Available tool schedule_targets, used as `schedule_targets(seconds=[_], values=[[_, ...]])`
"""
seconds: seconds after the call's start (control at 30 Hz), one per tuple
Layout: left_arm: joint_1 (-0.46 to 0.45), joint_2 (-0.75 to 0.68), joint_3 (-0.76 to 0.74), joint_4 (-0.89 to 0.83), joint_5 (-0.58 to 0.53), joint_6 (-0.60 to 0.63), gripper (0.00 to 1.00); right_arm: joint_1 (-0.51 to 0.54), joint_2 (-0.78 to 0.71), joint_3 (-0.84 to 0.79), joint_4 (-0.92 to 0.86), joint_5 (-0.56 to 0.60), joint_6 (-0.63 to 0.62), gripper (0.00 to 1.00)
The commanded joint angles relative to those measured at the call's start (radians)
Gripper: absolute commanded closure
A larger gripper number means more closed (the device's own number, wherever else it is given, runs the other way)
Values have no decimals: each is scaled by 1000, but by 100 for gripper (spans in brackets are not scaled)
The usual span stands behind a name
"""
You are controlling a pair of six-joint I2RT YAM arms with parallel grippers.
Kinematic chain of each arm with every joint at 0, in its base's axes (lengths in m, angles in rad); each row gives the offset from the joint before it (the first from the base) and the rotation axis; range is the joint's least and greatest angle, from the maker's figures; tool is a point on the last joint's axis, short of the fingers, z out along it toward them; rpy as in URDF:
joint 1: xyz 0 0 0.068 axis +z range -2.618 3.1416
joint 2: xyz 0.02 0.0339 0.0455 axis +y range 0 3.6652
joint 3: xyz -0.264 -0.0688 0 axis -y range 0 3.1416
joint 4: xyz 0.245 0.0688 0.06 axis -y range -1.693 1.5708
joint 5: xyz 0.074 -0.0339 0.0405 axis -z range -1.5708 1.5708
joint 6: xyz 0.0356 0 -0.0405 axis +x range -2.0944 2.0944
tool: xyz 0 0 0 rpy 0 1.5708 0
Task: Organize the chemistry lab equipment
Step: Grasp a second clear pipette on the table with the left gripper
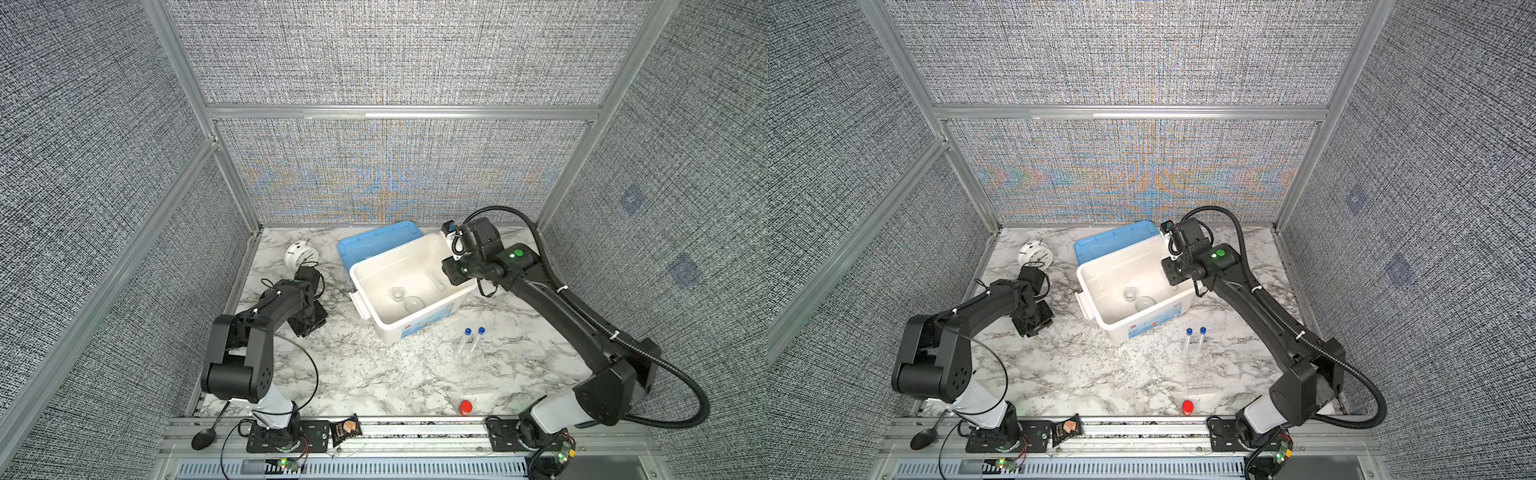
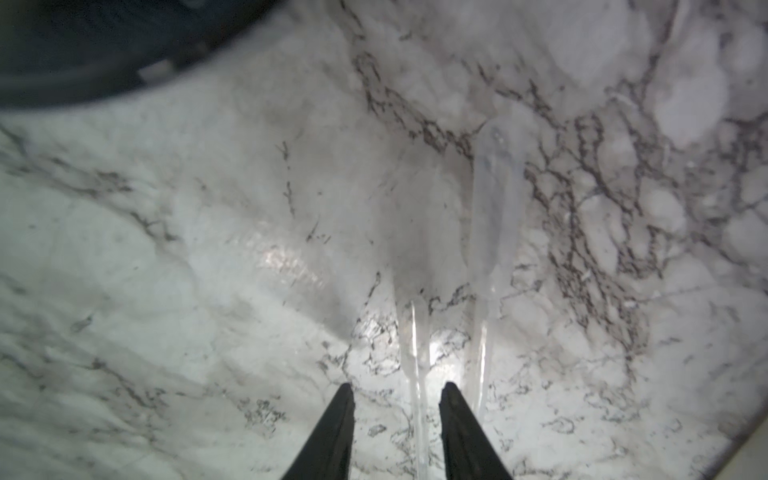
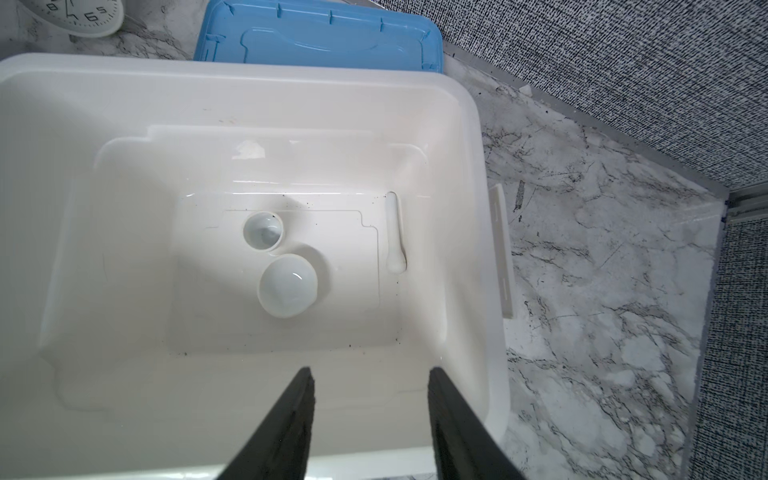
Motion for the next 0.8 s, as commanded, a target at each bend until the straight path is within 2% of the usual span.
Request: schedule_targets(seconds=[0.0,0.13,0.27,0.4,0.53,0.77], values=[[5,51,30,10,17,8,66,0,-11,13,18,-9,2,52],[6,89,13,45,32,-2,71,3,-4,45,11,-34,1,52],[6,103,9,20,31,-11,84,9,4,90,-13,-60,14,52],[7,77,5,3,31,-2,86,19,6,95,-6,-68,17,52],[6,-2,11,-50,27,0,88,30,15,105,8,-126,59,52],[6,-202,70,-170,133,-19,87,109,61,80,86,-284,131,49]])
